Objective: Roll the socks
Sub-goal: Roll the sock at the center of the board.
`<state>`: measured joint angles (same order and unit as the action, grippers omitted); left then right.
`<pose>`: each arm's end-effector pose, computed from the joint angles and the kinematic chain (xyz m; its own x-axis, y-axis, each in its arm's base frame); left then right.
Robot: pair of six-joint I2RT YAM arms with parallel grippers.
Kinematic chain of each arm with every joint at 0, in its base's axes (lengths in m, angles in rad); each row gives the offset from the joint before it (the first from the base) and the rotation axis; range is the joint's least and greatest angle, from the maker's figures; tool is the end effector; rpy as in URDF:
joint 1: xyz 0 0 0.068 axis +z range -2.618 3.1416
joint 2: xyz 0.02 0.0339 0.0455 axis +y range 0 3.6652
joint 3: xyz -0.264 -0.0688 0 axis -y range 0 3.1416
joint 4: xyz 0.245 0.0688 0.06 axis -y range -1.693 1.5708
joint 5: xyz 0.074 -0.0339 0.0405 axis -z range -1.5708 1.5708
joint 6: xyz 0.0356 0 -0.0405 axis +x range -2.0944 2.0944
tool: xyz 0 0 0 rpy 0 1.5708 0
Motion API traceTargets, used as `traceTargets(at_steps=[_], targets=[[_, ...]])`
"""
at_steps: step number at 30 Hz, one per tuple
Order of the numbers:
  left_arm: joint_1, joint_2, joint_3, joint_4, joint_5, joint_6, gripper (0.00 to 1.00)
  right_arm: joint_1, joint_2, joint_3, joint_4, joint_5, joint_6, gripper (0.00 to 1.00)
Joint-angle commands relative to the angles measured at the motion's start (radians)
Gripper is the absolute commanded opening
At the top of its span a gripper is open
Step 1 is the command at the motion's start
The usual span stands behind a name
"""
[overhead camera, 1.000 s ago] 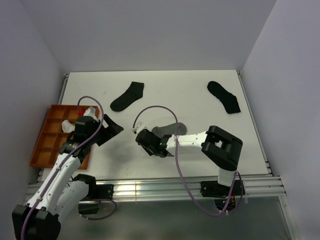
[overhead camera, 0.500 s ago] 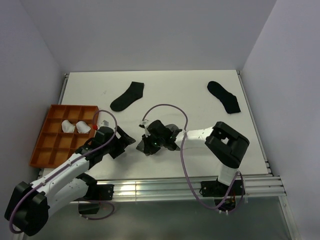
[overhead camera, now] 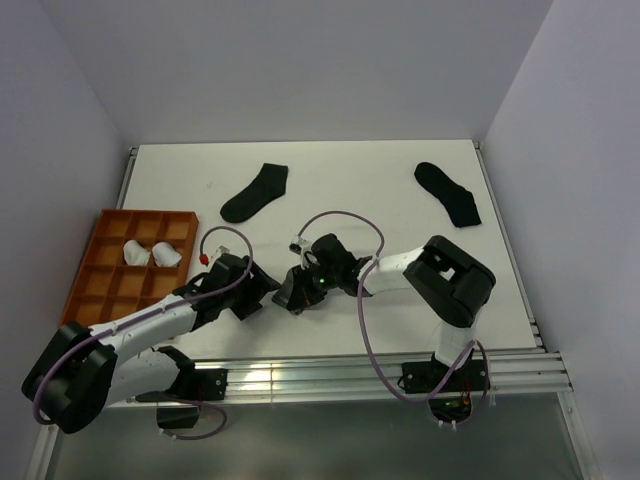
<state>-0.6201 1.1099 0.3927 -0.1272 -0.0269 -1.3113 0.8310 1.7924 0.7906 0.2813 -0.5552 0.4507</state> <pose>0.1629 -0.1151 0.1522 -0.7035 -0.6848 -0.1899 -0.4427 0.6313 -0.6368 0.2146 0.2630 0.1282 -0.7901 -0.3165 -0.5249 -0.6116 0.4646 0.6404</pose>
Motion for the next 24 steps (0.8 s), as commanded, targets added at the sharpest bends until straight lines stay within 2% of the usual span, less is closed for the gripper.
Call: traceTargets(at_steps=[1,12,15,16,18,19,20,22,23,24], targets=[[-0.015,0.031,0.044,0.049,-0.039,-0.036,0.83,-0.015,0.027,-0.013,0.082,-0.066,0.029,0.0],[-0.069,0.168,0.101,0.041,-0.008,-0.069,0.61,-0.029,0.041,-0.013,0.076,-0.051,0.023,0.0],[-0.073,0.188,0.112,0.023,-0.01,-0.069,0.52,-0.029,0.018,-0.013,0.062,-0.029,0.01,0.0],[-0.073,0.195,0.121,0.006,-0.013,-0.069,0.45,-0.029,0.01,-0.016,0.052,-0.02,0.002,0.01],[-0.073,0.2,0.132,-0.018,-0.019,-0.068,0.31,-0.026,-0.017,-0.021,0.039,0.018,-0.009,0.06],[-0.073,0.203,0.139,-0.029,-0.025,-0.068,0.19,-0.023,-0.025,-0.018,0.012,0.032,-0.015,0.08],[-0.073,0.206,0.155,-0.057,-0.028,-0.066,0.14,-0.02,-0.033,-0.016,-0.005,0.05,-0.035,0.11],[-0.073,0.212,0.175,-0.078,-0.028,-0.06,0.04,0.0,-0.059,-0.01,-0.036,0.104,-0.059,0.27],[-0.073,0.212,0.184,-0.092,-0.028,-0.06,0.02,0.009,-0.07,-0.011,-0.039,0.121,-0.064,0.27],[-0.073,0.215,0.19,-0.113,-0.027,-0.056,0.0,0.02,-0.096,-0.017,-0.04,0.139,-0.07,0.35]])
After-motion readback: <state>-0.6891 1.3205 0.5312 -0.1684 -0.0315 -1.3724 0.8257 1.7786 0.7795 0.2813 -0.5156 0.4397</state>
